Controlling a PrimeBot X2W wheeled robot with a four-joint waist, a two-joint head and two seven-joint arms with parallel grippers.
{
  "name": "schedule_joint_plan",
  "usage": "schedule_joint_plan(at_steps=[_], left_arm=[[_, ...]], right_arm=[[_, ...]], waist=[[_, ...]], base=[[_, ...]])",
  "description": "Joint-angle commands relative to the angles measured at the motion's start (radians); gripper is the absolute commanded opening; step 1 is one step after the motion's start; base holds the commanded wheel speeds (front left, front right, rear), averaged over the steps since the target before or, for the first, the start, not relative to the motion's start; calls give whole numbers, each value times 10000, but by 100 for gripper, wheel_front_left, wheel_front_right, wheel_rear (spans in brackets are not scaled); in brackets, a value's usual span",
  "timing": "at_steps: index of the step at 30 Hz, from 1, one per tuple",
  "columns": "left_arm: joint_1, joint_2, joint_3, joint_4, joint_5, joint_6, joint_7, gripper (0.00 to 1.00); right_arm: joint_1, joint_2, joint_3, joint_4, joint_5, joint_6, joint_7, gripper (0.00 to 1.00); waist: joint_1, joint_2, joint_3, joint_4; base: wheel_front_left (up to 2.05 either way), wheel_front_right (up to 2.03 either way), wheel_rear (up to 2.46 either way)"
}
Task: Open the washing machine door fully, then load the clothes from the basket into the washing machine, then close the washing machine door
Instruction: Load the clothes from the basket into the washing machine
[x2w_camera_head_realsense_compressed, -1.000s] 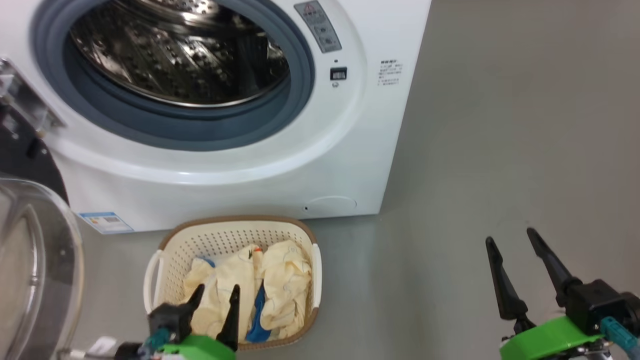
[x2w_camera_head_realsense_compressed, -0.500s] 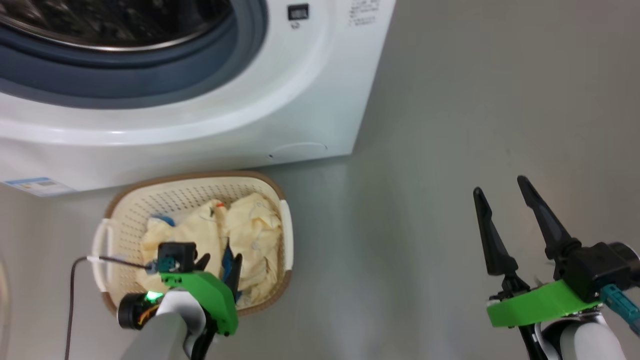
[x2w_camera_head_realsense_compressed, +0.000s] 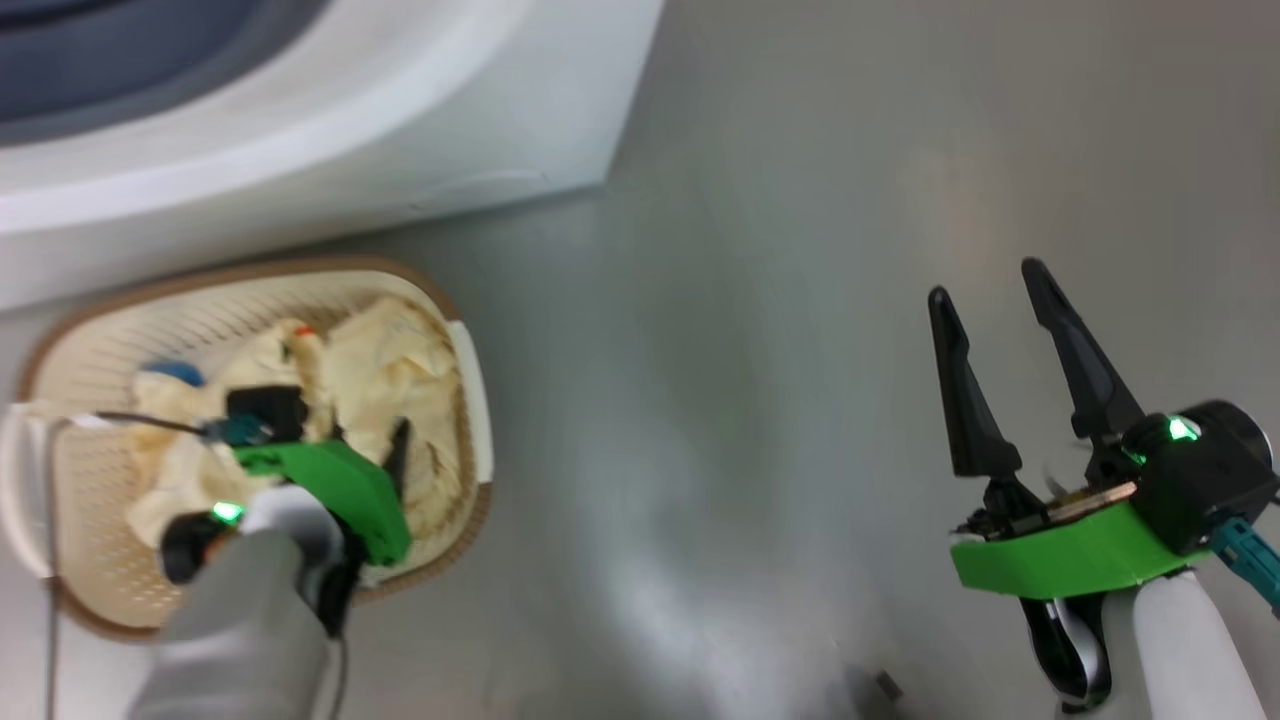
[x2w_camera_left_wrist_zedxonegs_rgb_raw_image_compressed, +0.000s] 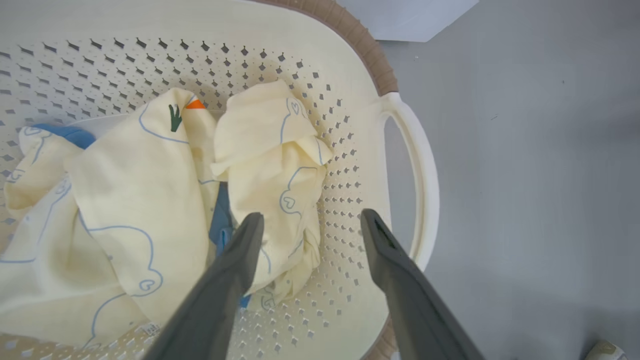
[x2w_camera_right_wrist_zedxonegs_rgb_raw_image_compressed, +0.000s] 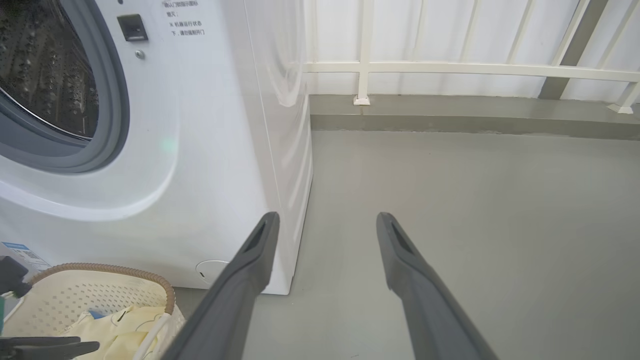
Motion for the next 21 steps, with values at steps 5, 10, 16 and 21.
schedule_joint_plan(at_steps=[5,10,16,21], left_arm=[[-680,776,391,324,-304,-31,-195,100],[-1216,1105,576,581,-465,106,-212,100],[-1784,1417,681,726,-547,385,-222,100],[-1995,1509,730,799,-632,531,-162,100]], right_arm=[[-381,-39,463,-200,216,16,-250,100],[-619,-39,644,-182,385,16,-364,100],[-821,-39,794,-202,624,16,-435,100],[-883,-39,913,-171,780,16,-458,100]], waist=[[0,-1,1584,-991],[0,-1,2105,-1241],[0,-1,2570,-1464],[0,-1,2738,-1540]], base=[[0,0,0],[0,0,0],[0,0,0],[0,0,0]])
